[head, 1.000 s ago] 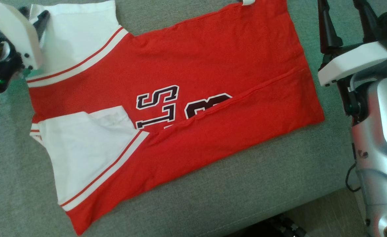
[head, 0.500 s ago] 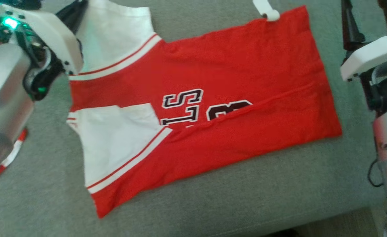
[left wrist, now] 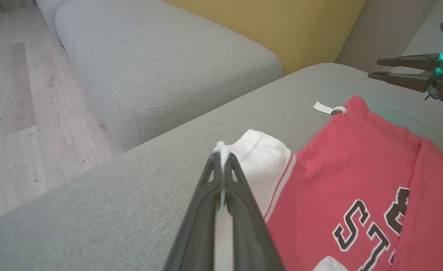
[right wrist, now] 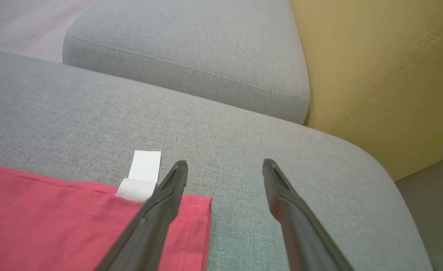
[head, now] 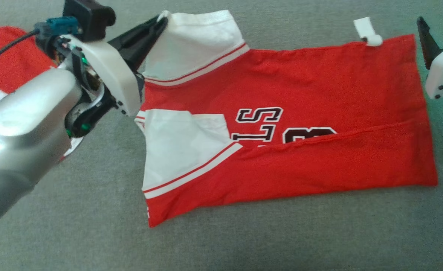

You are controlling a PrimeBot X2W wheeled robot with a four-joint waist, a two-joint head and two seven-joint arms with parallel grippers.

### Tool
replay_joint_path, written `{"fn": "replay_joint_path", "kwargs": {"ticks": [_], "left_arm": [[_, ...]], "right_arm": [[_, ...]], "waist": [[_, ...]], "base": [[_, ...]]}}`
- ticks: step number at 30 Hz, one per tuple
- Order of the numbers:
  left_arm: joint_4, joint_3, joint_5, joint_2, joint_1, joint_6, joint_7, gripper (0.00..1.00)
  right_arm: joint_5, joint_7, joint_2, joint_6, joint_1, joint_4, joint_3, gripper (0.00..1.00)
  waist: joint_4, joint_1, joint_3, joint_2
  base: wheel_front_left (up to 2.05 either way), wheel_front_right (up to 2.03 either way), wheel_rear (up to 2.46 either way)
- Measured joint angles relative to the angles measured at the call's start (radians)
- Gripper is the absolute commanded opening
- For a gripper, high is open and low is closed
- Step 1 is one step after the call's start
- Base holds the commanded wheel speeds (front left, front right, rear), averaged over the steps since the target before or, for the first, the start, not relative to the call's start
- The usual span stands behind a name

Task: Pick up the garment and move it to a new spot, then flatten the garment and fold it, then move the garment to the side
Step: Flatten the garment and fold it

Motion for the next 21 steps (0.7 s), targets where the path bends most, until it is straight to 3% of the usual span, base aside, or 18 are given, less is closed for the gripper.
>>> {"fn": "replay_joint_path", "kwargs": {"ticks": [9,17,18,19,21], "left_arm": [[-0.088,-0.023,-0.001,0.006,0.000,0.000,0.018,0.00],[-0.100,-0.032,0.003,0.006,-0.003,0.000,0.018,0.00],[-0.100,-0.033,0.007,0.006,-0.003,0.000,0.018,0.00],[-0.100,-0.033,0.007,0.006,-0.003,0.000,0.017,0.00],[-0.100,-0.033,0.006,0.006,-0.003,0.000,0.017,0.00]], "right_arm": [[0.120,0.118,-0.052,0.000,-0.072,0.121,0.118,1.00],[0.179,0.154,-0.070,0.000,-0.142,0.187,0.174,1.00],[0.184,0.162,-0.072,0.000,-0.151,0.193,0.180,0.42],[0.190,0.169,-0.073,0.000,-0.158,0.197,0.188,0.00],[0.205,0.174,-0.074,0.000,-0.163,0.203,0.203,0.00]], "waist": [[0.052,0.0001,0.054,0.0000],[0.077,0.0002,0.103,0.0000],[0.079,0.0002,0.106,0.0000],[0.081,0.0002,0.109,0.0000],[0.080,0.0002,0.109,0.0000]], "base": [[0.00,0.00,0.00],[0.00,0.00,0.00],[0.00,0.00,0.00],[0.00,0.00,0.00],[0.00,0.00,0.00]]}}
